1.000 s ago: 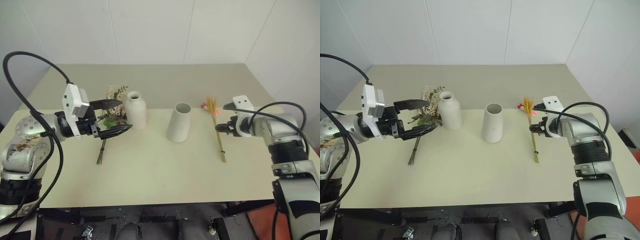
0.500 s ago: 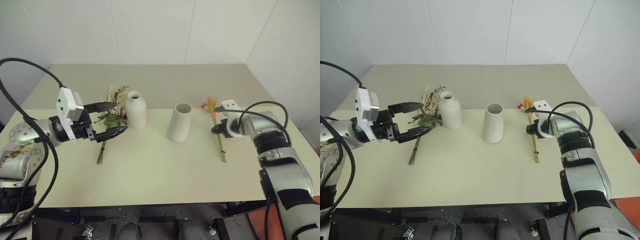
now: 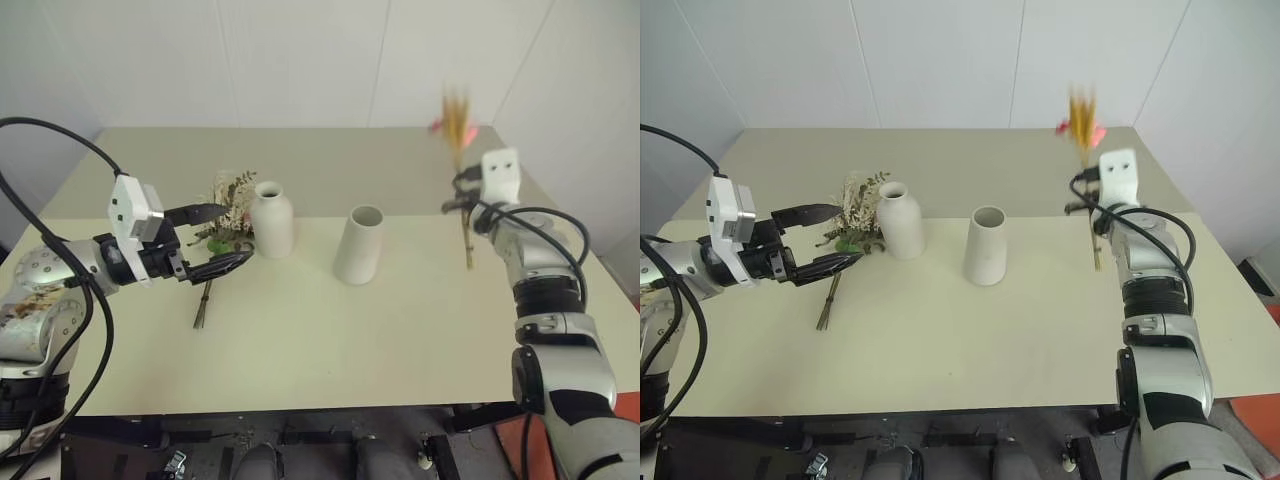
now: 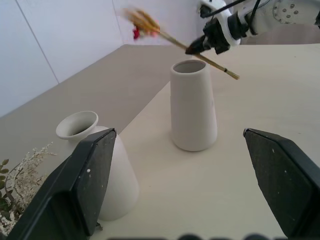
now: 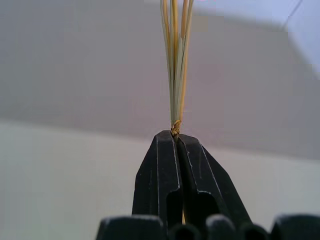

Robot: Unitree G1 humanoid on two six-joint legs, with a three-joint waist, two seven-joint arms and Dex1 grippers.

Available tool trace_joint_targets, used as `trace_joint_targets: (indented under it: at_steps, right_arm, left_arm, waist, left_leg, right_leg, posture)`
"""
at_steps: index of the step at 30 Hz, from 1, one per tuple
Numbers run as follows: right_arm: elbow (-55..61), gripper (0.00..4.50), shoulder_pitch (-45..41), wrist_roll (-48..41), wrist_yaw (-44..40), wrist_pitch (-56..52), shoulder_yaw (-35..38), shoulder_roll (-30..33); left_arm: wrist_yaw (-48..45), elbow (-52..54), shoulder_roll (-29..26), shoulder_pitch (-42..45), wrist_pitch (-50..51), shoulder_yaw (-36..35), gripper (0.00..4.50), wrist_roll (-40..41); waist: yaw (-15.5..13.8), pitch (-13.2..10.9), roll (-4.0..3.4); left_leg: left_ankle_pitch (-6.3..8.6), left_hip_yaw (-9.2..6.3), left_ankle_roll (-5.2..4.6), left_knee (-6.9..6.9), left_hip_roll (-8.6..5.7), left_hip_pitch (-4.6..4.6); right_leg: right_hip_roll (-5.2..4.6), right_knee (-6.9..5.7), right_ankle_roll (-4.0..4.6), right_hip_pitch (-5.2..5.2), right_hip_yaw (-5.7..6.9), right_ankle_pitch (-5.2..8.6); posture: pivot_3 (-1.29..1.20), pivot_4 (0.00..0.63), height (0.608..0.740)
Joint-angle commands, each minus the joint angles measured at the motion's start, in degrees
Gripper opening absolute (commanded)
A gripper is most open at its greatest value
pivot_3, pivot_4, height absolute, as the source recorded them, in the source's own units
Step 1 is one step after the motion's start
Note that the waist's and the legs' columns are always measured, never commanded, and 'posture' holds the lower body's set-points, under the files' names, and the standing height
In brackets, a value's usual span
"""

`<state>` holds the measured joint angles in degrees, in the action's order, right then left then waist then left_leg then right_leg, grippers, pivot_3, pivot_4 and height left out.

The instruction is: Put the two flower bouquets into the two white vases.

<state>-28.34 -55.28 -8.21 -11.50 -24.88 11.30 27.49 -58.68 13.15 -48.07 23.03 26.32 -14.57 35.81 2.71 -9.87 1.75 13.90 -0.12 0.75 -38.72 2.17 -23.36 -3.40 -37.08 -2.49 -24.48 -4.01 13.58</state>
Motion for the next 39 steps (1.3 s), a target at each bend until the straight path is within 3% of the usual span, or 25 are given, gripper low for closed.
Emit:
trace_joint_targets:
  at_steps: [1,3,9,14,39]
  right_arm:
    - [15.1,0.03,-3.0,-11.5,0.0,2.7,9.2,-2.8]
    - [22.0,0.03,-3.2,-18.4,-2.5,3.3,11.1,-6.3]
    - [32.6,0.03,-2.1,-27.7,-2.0,2.7,9.6,-15.7]
    - [35.0,0.03,2.8,-26.0,-2.2,4.6,5.1,-19.7]
    - [29.7,0.03,14.9,-21.1,-9.3,16.5,-2.4,-23.7]
  left_arm:
    - [-0.3,0.6,-1.0,1.7,-1.0,-0.5,4.43,-0.2]
    - [-0.8,-0.7,-0.8,3.2,-1.6,0.3,4.43,-0.8]
    - [-1.6,-3.8,-0.3,6.1,-2.7,1.3,4.43,-1.9]
    - [-1.6,-3.6,0.0,6.0,-2.8,1.2,4.43,-2.1]
    - [0.1,-2.2,-0.8,4.2,-3.1,0.0,4.43,-2.8]
  waist:
    - [0.1,0.0,0.0]
    - [0.1,0.0,0.0]
    - [0.0,0.0,-0.02]
    - [-0.1,0.0,-0.02]
    - [0.0,0.0,-0.04]
  left_leg:
    - [0.0,0.0,0.0,0.0,0.03,0.03]
    - [0.0,-0.01,0.0,0.01,0.07,0.09]
    - [0.0,0.0,0.0,0.01,0.11,0.19]
    - [0.0,-0.01,0.0,0.01,0.11,0.11]
    - [0.0,-0.01,0.0,0.02,0.13,0.14]
  right_leg:
    - [0.02,-0.02,0.01,0.01,0.01,0.0]
    - [0.05,-0.02,0.01,0.06,0.02,0.0]
    - [0.09,-0.03,0.03,0.15,0.03,-0.01]
    - [0.07,-0.05,0.04,0.12,0.07,-0.02]
    - [0.1,-0.02,0.05,0.1,0.07,-0.01]
  posture:
    - [0.0,0.15,0.74]
    - [0.0,0.15,0.74]
    - [0.0,0.15,0.74]
    - [0.0,0.15,0.74]
    - [0.0,0.15,0.74]
